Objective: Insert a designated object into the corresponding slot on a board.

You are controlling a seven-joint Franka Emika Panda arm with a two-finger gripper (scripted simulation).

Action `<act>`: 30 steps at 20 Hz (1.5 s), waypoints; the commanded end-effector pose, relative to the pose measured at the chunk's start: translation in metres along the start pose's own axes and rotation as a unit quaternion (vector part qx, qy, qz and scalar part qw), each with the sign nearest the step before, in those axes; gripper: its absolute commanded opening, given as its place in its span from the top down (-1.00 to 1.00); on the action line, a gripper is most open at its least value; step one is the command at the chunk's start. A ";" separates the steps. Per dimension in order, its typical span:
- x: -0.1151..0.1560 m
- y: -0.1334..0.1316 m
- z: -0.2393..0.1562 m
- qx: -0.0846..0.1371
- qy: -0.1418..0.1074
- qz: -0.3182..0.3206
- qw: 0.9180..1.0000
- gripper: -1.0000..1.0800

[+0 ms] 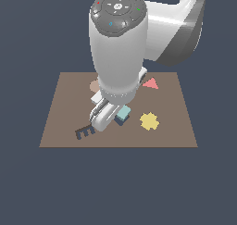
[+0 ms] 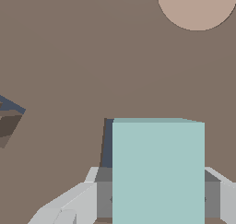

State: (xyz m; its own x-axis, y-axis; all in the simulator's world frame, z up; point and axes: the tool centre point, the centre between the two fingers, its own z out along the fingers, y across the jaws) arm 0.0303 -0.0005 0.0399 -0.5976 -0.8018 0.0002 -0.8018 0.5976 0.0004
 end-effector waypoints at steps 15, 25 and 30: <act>-0.004 -0.010 -0.001 0.000 0.000 0.051 0.999 1.00; -0.004 -0.011 0.010 0.000 -0.001 0.050 0.999 -0.92; -0.004 -0.011 0.010 0.000 -0.001 0.050 0.999 -0.92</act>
State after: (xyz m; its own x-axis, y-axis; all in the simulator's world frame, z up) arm 0.0409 -0.0040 0.0303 -0.6750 -0.7379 -0.0006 -0.7379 0.6750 0.0002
